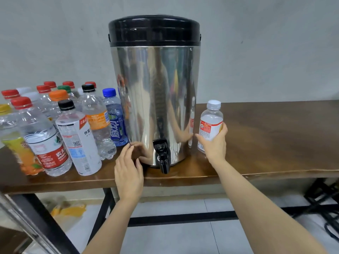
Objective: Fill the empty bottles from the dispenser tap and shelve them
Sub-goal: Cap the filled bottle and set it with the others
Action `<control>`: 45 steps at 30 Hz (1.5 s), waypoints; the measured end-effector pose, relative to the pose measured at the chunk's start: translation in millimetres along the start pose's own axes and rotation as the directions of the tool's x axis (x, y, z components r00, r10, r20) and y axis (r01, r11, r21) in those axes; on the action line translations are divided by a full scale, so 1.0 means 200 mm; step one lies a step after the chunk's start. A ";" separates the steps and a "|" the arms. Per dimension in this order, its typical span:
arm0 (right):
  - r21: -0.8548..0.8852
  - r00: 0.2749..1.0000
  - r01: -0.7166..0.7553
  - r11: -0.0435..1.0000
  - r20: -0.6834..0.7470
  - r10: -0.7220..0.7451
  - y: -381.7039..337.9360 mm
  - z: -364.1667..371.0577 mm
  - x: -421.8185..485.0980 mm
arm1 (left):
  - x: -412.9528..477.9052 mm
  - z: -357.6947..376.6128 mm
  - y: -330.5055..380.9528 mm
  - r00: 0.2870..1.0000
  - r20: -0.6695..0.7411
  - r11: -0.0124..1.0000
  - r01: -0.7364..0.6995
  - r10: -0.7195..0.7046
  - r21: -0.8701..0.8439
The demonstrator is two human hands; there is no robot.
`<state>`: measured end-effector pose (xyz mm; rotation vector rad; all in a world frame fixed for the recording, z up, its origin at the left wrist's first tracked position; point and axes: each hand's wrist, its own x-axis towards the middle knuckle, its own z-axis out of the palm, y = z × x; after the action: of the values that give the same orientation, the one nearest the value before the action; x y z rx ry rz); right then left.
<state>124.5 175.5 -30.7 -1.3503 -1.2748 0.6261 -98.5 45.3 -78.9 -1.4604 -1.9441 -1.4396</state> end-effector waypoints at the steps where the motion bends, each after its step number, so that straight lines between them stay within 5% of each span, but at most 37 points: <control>1: -0.020 1.000 0.007 1.000 0.014 -0.007 0.01 0.00 -0.01 | 0.00 0.00 0.00 1.000 0.007 1.000 0.004 -0.004 -0.004; 8: -0.014 0.992 0.060 0.998 0.114 -0.058 -0.05 -0.12 -0.28 | 0.02 -0.04 -0.01 0.997 0.071 0.998 0.006 -0.002 -0.064; 16: 0.081 0.978 0.069 0.994 0.192 -0.083 -0.14 -0.34 -0.73 | -0.03 -0.34 0.20 0.999 -0.007 0.854 0.033 -0.042 -0.520; 21: 0.144 0.923 0.051 0.988 0.372 -0.102 -0.19 -0.41 -0.95 | 0.02 -0.59 0.52 0.979 0.063 0.702 -0.095 0.196 -0.706; 25: 0.163 0.828 0.079 0.983 0.538 -0.156 -0.23 -0.45 -1.04 | 0.08 -0.66 0.69 0.776 0.444 0.616 0.092 0.448 -0.782; 28: 0.110 0.758 0.082 0.990 0.639 -0.134 -0.23 -0.44 -1.08 | 0.08 -0.66 0.71 0.618 0.597 0.616 0.221 0.511 -0.756; 30: 0.045 0.752 0.082 0.996 0.653 -0.091 -0.22 -0.43 -1.10 | 0.04 -0.63 0.71 0.644 0.619 0.594 0.302 0.449 -0.745; 35: -0.220 0.849 0.160 0.962 0.528 -0.021 -0.19 -0.34 -1.16 | -0.13 -0.56 0.73 0.893 0.449 0.664 0.357 -0.035 -0.657; 38: -0.207 0.849 0.161 0.965 0.528 -0.028 -0.18 -0.32 -1.17 | -0.13 -0.60 0.67 0.830 0.555 0.634 0.402 0.051 -0.660; 41: -0.182 0.827 0.169 0.969 0.560 -0.039 -0.17 -0.32 -1.17 | -0.12 -0.64 0.58 0.753 0.648 0.476 0.531 0.114 -0.701; 43: -0.210 0.804 0.178 0.961 0.595 -0.018 -0.19 -0.31 -1.18 | -0.12 -0.65 0.56 0.788 0.613 0.458 0.524 0.058 -0.718; 45: -0.237 0.789 0.186 0.954 0.615 -0.001 -0.20 -0.28 -1.20 | -0.13 -0.64 0.53 0.826 0.563 0.541 0.465 0.018 -0.701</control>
<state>96.4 -71.2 -52.3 -1.3491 -2.0142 0.8755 -34.8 -79.2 14.9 -2.2260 -1.8380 -2.5531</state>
